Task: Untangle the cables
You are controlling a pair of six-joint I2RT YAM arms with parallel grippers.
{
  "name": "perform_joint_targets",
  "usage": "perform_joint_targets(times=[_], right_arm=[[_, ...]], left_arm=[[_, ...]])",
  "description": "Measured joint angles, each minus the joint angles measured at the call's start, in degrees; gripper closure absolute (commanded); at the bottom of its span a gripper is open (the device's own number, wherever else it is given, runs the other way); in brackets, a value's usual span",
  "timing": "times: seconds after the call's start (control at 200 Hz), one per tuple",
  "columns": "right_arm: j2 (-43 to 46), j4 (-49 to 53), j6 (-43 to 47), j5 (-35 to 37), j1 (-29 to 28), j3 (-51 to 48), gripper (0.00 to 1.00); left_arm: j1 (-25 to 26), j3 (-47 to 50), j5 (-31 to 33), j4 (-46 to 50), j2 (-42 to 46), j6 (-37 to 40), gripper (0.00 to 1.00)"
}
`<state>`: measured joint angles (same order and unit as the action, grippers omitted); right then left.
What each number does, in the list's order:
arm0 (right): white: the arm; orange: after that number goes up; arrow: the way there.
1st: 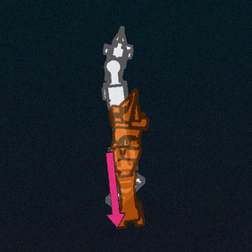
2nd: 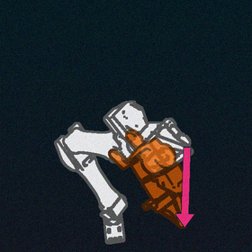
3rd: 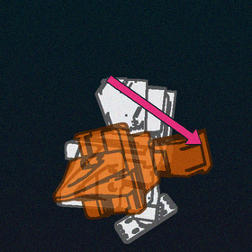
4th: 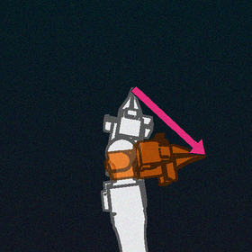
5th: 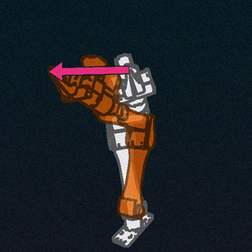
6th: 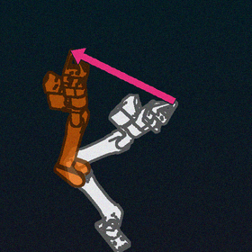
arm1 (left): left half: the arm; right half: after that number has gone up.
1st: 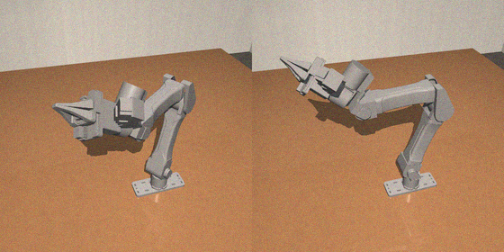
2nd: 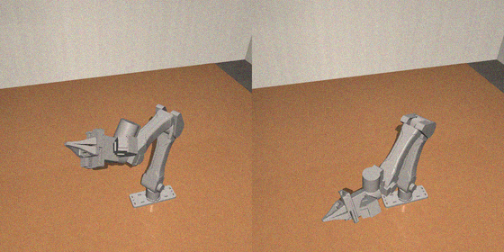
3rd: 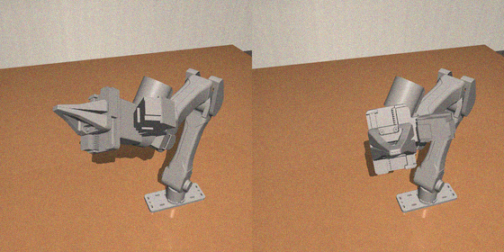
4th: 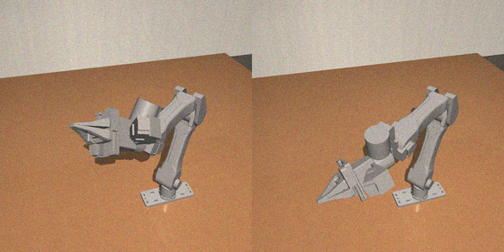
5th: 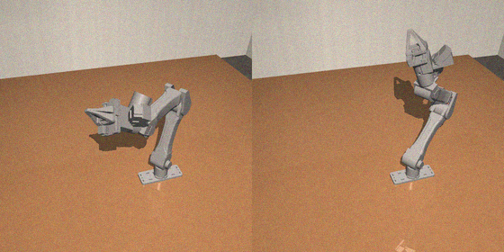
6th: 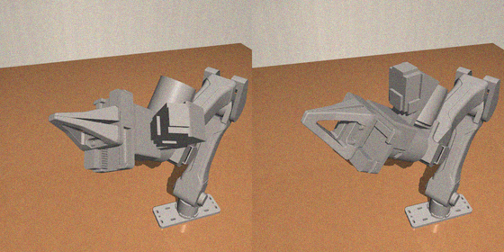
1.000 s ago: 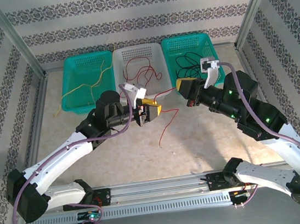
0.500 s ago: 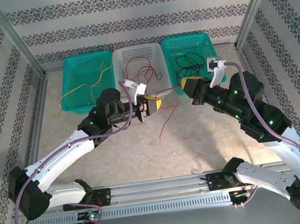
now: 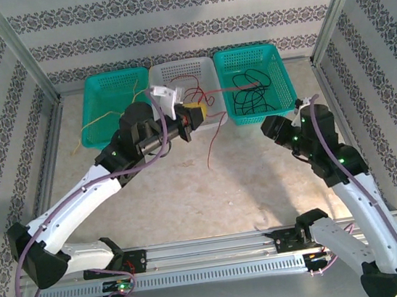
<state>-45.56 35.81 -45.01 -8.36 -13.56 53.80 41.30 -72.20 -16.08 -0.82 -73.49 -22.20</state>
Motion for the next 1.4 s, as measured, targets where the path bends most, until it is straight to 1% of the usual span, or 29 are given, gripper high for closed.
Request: perform_joint_targets(times=[0.11,0.235,0.35,0.51,0.66,0.79,0.83,0.904,0.999,1.099,1.199,1.334,1.404], right_arm=[[0.57,0.68,-1.97,-2.36,0.33,-5.53,0.53],[3.19,0.92,-4.02,-3.82,0.33,-9.35,0.53],[5.49,0.83,-5.07,-4.70,0.33,-10.71,0.54],[7.04,0.87,-6.14,-5.42,0.31,-12.28,0.57],[7.45,0.90,-6.29,-5.92,0.31,-12.66,0.57],[8.11,1.36,-6.21,-5.92,0.31,-12.61,0.57],[8.28,1.77,-6.08,-5.92,0.31,-12.50,0.57],[8.41,2.67,-5.88,-5.90,0.31,-12.11,0.57],[8.35,3.65,-5.60,-5.88,0.31,-10.88,0.57],[8.17,4.55,-4.83,-5.86,0.31,-8.96,0.57],[7.72,5.81,-3.61,-5.20,0.31,-6.43,0.55],[7.26,7.17,-0.79,-3.28,0.31,-2.16,0.49],[7.08,7.85,1.49,-1.75,0.31,0.63,0.44]], left_arm=[[-0.07,-6.40,4.11,1.79,-2.95,1.55,1.00],[-0.57,-16.26,9.33,6.01,-9.18,3.87,1.00],[-2.91,-23.65,11.87,8.35,-15.39,4.46,1.00],[-9.01,-31.19,12.02,9.64,-23.65,2.29,1.00],[-15.45,-36.39,9.66,9.40,-31.63,-4.61,1.00],[-18.97,-39.56,8.55,9.49,-37.70,-9.84,1.00],[-19.45,-40.30,8.61,9.84,-39.26,-10.75,0.92],[-19.69,-41.59,8.68,10.97,-41.53,-11.80,0.73],[-19.63,-41.83,8.57,12.31,-42.97,-12.72,0.58],[-19.63,-41.81,8.63,13.53,-43.19,-13.40,0.45],[-19.69,-40.52,9.09,13.42,-42.51,-14.12,0.34],[-19.96,-31.65,9.75,13.29,-37.03,-13.86,0.23],[-20.22,-24.76,10.75,12.74,-31.43,-12.50,0.13]])
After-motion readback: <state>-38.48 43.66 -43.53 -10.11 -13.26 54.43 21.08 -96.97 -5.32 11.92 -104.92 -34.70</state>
